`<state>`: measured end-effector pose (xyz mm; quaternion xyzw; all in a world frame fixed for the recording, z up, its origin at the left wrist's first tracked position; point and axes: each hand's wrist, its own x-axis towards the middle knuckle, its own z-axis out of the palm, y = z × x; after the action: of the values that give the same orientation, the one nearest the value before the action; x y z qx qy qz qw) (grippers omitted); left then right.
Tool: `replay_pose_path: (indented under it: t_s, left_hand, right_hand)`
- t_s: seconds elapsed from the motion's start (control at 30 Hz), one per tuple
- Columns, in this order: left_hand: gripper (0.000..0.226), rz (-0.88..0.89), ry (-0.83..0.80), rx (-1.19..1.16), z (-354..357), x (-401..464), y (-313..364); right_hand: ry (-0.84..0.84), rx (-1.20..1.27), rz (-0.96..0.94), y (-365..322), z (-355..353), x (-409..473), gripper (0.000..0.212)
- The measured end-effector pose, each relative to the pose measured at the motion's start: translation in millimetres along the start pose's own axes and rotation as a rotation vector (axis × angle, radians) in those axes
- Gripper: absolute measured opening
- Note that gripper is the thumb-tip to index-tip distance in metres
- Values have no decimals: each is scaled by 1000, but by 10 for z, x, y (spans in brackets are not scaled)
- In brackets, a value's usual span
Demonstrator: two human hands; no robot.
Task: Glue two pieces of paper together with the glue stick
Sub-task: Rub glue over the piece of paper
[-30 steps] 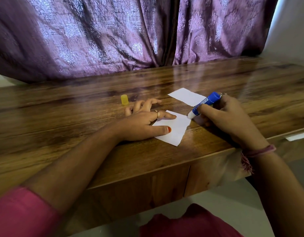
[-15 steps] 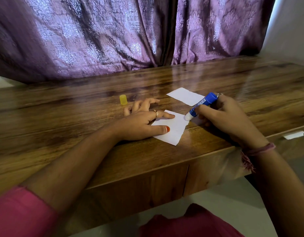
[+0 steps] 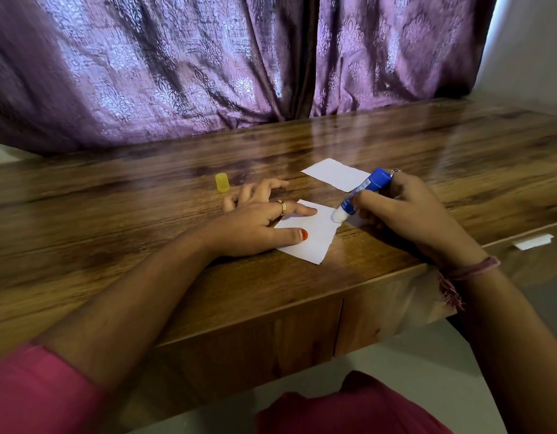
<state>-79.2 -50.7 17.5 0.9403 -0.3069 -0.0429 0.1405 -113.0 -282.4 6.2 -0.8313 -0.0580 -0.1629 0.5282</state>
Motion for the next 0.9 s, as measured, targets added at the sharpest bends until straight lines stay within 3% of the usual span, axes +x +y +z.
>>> replay_pose_path:
  t_s: [0.4, 0.57, 0.9]
  left_hand:
    - [54, -3, -9, 2, -7, 4, -1]
    - [54, 5, 6, 4, -1, 1, -11]
    - [55, 7, 0, 7, 2, 12, -23]
  right_hand:
    - [-60, 64, 24, 5, -14, 0, 27]
    - [-60, 102, 37, -4, -4, -10, 32]
    - [-122, 61, -42, -42, -26, -51, 15]
